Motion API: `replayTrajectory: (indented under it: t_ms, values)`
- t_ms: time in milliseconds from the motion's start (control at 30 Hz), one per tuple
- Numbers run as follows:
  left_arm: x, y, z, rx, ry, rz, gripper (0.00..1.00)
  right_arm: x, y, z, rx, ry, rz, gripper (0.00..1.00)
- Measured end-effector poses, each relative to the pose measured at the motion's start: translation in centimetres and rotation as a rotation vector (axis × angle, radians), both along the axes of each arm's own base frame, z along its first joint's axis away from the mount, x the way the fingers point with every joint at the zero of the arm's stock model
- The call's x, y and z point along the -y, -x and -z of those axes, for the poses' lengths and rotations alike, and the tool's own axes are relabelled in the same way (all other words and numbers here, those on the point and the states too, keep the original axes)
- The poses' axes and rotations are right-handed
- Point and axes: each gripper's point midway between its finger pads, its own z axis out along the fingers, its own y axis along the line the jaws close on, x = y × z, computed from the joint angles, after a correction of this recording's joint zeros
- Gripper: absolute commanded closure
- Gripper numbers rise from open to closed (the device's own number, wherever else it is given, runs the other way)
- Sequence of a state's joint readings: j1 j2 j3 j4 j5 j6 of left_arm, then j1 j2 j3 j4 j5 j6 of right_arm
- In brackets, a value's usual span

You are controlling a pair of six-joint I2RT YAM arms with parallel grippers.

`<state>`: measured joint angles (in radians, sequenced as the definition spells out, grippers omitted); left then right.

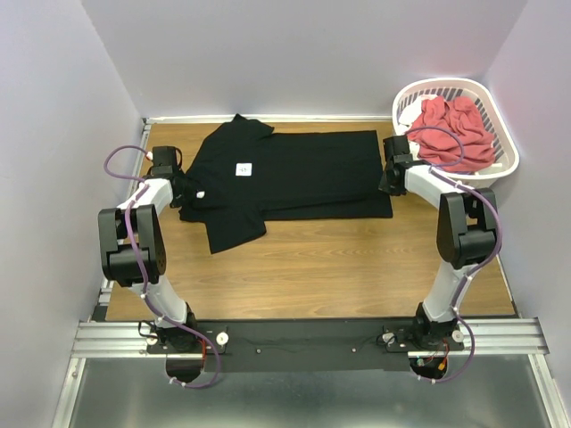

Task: Fold and stack the t-shirts
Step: Fold the tshirt

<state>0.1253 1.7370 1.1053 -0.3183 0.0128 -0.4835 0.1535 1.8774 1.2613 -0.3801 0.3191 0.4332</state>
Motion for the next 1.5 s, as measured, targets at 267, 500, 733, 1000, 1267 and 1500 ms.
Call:
replayTrajectory:
  t_ms: [267, 500, 733, 1000, 1267, 1500]
  values:
    - [-0.2, 0.0, -0.1, 0.002, -0.004, -0.009, 0.59, 0.0, -0.4, -0.2, 0.011, 0.012, -0.02, 0.55]
    - [-0.6, 0.3, -4.0, 0.068, -0.03, -0.016, 0.24, -1.4, 0.5, -3.5, 0.055, -0.009, -0.083, 0.3]
    - [0.9, 2.4, -11.1, 0.237, -0.071, 0.017, 0.18, -3.8, 1.7, -12.3, 0.257, -0.103, -0.174, 0.17]
    - [10.3, 10.6, -6.0, 0.097, -0.053, 0.254, 0.26, -5.5, 5.7, -13.4, 0.284, -0.215, -0.27, 0.11]
    - [10.5, 13.9, -1.2, -0.064, -0.089, 0.249, 0.37, -6.5, 8.4, -11.3, 0.225, -0.278, -0.316, 0.02]
    - [11.2, 14.3, 2.3, -0.176, -0.128, 0.279, 0.38, -6.7, 9.7, -10.9, 0.217, -0.295, -0.331, 0.02]
